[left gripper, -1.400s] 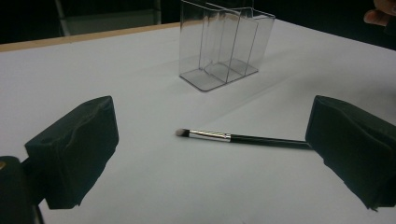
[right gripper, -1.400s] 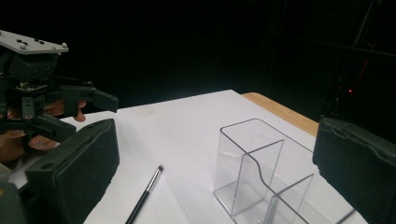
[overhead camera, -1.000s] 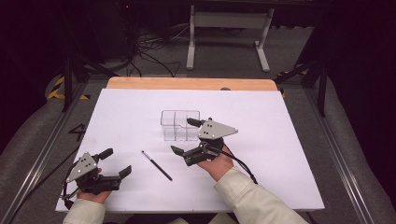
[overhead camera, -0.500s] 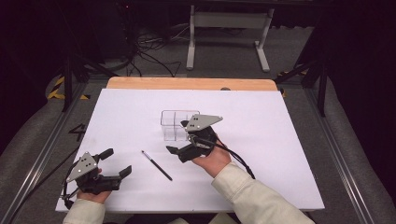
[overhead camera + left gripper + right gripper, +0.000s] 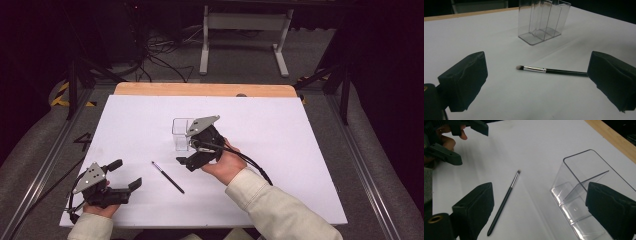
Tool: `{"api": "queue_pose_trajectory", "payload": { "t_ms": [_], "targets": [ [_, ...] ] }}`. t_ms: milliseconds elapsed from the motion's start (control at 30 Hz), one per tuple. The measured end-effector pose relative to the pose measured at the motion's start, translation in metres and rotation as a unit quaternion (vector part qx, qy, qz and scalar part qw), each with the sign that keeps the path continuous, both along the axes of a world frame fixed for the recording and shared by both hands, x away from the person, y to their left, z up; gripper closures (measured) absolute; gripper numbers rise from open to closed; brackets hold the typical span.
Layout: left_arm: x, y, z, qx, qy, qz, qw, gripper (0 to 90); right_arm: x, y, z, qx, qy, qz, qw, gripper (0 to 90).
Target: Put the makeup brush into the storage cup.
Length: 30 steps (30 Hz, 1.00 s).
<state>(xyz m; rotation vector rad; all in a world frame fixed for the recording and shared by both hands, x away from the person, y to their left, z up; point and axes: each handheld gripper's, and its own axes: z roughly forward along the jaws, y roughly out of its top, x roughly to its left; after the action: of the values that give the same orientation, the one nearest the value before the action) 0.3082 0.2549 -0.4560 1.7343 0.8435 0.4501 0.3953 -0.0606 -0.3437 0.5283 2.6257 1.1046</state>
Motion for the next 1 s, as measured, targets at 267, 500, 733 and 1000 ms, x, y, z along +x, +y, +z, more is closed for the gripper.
{"api": "queue_pose_trajectory", "payload": {
  "t_ms": [267, 500, 733, 1000],
  "targets": [
    [0.003, -0.001, -0.001, 0.01, 0.006, -0.002, 0.9999, 3.3, 0.006, 0.015, 0.002, -0.054, 0.023, 0.016, 0.9981, 11.1],
    [0.004, -0.003, -0.002, 0.017, 0.005, -0.005, 0.9998, 3.3, 0.012, 0.029, -0.005, -0.108, 0.048, 0.026, 0.9927, 14.8],
    [0.004, -0.003, -0.002, 0.017, 0.005, -0.006, 0.9998, 3.2, 0.015, 0.039, -0.01, -0.155, 0.079, 0.027, 0.9844, 15.6],
    [0.004, -0.003, -0.002, 0.016, 0.006, -0.007, 0.9998, 3.2, 0.019, 0.048, -0.018, -0.213, 0.109, 0.031, 0.9704, 16.6]
  ]
}}
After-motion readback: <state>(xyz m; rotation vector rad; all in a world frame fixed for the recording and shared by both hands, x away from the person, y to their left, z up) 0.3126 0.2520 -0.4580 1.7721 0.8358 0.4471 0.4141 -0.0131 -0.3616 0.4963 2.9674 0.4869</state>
